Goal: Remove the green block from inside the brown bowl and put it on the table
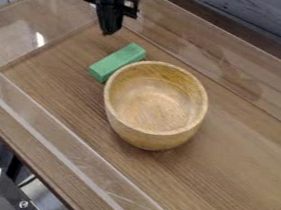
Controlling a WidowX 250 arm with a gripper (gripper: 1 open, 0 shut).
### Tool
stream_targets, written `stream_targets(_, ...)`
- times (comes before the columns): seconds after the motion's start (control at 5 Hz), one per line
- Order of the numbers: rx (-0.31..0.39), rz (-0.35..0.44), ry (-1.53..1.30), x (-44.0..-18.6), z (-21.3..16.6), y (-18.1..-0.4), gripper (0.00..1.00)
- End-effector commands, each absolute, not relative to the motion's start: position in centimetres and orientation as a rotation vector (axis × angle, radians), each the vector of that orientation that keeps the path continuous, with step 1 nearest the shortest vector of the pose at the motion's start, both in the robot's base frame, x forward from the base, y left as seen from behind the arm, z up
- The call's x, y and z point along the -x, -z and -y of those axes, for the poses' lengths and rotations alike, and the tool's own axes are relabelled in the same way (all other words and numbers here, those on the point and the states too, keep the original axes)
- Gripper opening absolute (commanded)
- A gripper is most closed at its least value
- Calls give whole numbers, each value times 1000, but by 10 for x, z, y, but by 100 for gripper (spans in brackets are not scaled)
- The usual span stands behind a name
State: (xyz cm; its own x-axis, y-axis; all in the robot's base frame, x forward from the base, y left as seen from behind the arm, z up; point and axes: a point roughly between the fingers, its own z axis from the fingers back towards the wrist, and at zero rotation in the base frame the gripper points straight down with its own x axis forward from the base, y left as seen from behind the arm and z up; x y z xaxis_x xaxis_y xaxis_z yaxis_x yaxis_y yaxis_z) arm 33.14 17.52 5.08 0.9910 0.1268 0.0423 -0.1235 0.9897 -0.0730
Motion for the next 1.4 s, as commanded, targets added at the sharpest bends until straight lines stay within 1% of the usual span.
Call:
stream_targets(0.0, 32, 102, -121, -342, -182, -67, 0)
stream_targets(0.6, 28, 94, -129, -342, -187, -61, 0)
stream_targets(1.2, 31, 93, -138, -341, -190, -60, 0)
